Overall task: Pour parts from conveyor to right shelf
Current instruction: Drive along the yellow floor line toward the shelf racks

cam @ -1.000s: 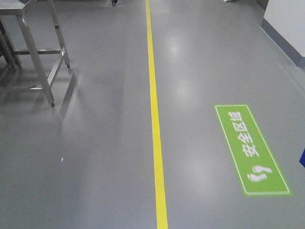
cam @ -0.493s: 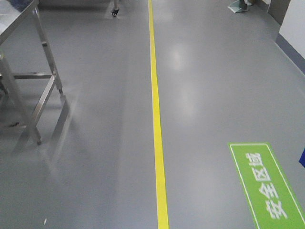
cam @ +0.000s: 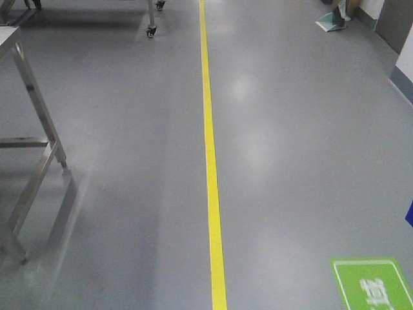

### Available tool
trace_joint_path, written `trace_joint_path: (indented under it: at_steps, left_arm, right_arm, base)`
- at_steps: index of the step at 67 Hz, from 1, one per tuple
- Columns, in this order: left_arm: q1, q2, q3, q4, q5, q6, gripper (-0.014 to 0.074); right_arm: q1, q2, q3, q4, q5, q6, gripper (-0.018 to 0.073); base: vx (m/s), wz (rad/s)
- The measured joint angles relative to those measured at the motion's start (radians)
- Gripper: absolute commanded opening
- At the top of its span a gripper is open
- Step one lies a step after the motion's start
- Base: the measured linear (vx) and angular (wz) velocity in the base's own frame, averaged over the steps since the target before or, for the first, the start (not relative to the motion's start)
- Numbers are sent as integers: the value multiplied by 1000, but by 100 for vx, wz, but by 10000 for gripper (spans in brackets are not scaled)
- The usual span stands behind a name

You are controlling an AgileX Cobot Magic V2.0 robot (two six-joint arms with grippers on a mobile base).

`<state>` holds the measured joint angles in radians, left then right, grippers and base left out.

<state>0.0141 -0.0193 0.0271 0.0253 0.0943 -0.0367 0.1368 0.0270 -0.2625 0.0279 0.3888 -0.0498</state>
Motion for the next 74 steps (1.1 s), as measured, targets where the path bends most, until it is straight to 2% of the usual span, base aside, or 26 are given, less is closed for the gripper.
trace_joint_path:
  at_steps: [41, 74]
  left_arm:
    - [0, 0, 0, 0, 0, 0, -6]
    - [0, 0, 0, 0, 0, 0, -6]
  right_arm:
    - [0, 0, 0, 0, 0, 0, -9]
    - [0, 0, 0, 0, 0, 0, -9]
  base:
    - [83, 8]
    - [82, -9]
